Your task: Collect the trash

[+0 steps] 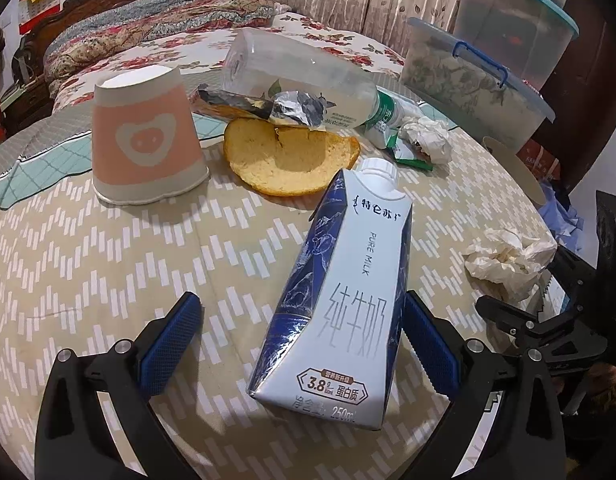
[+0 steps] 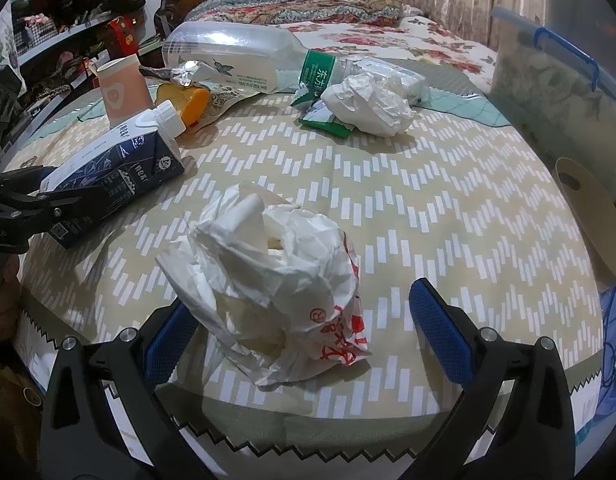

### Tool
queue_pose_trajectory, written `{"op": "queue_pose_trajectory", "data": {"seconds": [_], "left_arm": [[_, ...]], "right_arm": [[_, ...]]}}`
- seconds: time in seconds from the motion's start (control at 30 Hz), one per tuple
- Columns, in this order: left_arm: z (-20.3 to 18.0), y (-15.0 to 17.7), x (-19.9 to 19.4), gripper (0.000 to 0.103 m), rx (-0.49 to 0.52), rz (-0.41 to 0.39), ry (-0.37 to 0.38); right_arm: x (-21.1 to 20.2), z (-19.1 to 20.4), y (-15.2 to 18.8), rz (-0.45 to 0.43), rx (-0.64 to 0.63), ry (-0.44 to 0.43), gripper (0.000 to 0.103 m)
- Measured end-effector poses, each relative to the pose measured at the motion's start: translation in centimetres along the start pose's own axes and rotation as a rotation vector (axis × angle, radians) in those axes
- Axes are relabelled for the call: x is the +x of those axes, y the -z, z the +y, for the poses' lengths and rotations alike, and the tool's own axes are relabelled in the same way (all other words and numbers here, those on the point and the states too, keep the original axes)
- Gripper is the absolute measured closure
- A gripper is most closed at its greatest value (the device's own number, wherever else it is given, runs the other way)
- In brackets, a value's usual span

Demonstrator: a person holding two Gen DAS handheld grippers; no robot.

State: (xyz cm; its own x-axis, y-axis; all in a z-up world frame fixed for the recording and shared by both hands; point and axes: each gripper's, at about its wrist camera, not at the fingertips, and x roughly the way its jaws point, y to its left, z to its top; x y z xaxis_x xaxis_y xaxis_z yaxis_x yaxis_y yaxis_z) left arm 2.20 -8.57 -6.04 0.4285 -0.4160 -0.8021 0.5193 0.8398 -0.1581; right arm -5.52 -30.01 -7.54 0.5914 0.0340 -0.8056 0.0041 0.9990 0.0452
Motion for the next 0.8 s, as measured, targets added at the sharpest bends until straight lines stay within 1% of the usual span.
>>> {"op": "queue_pose_trajectory", "data": {"seconds": [0.17, 0.4, 0.8], "left_arm": [[-0.04, 0.01, 0.01, 0.009, 0.002, 0.0, -0.001], [-0.61, 0.01, 0.46, 0.009, 0.028, 0.013, -0.033], [-0.59, -0.02, 0.5, 0.009, 0.025, 0.011, -0.024]], "right_arm": [[-0.09, 0.03, 0.12, -0.001, -0.007, -0.004, 0.003], [-0.18, -0.32, 0.08, 0.003, -0.014, -0.012, 0.003], [-0.13, -0.43, 0.01, 0.004, -0.018, -0.013, 0.003]]}}
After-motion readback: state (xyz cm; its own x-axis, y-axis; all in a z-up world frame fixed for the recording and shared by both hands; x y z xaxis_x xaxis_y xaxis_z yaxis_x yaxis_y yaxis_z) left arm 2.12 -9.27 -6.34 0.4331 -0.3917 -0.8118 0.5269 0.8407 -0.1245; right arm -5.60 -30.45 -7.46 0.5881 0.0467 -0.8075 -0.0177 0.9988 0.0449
